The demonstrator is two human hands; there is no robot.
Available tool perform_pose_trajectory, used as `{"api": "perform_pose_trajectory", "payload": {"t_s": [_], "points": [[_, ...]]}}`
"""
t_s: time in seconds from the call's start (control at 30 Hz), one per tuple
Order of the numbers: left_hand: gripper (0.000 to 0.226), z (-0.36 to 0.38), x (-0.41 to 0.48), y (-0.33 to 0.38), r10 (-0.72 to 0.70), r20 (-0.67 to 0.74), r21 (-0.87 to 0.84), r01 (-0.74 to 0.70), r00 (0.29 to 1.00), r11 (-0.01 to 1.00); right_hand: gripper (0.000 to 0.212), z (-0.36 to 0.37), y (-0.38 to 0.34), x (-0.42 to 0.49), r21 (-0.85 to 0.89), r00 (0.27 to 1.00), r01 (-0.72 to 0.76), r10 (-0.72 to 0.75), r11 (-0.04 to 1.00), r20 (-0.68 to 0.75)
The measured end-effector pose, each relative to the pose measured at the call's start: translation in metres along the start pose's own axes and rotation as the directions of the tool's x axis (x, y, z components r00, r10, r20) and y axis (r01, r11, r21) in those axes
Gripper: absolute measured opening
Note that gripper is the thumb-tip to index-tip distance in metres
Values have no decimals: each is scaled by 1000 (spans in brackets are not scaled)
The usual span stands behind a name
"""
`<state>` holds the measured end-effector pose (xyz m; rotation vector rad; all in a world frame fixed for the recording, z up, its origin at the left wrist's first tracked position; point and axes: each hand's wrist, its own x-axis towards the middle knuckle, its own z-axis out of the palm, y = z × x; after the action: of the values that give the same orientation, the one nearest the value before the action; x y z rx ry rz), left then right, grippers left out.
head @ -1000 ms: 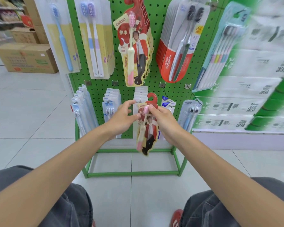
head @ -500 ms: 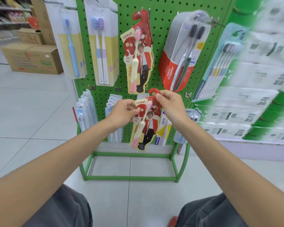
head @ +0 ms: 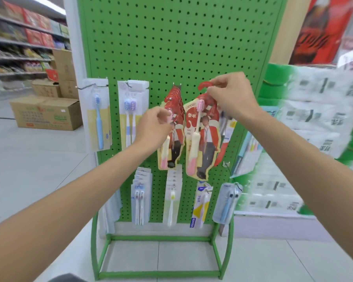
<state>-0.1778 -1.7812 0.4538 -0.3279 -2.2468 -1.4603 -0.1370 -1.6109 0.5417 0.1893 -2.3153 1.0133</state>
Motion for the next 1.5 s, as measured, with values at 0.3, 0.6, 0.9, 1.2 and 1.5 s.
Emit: {"api": "perform_pose_trajectory", "payload": {"t_s": [0.3, 0.6, 0.9, 1.2, 1.5], "points": [[25, 4, 62, 10, 37, -101, 95, -28, 994, 995, 22, -29, -26, 120, 1, 988, -16, 16, 1000, -154], [46, 13, 85, -3, 102, 59, 91, -107, 993, 990, 18, 12, -2, 186, -31, 983, -10, 4, 999, -186], [52, 18, 91, -15, 88, 82, 34, -91, 993, 995, 23, 29, 15, 192, -31, 934, 150, -152, 988, -324], [61, 20, 92, -21, 77, 136, 31, -82, 988, 996, 23, 39, 30, 189, -65, 985, 57, -66, 996, -158], [60, 20, 94, -20, 66, 145, 25, -71, 987, 997, 20, 60, 45, 191, -243, 989, 28, 9, 970, 149]]}}
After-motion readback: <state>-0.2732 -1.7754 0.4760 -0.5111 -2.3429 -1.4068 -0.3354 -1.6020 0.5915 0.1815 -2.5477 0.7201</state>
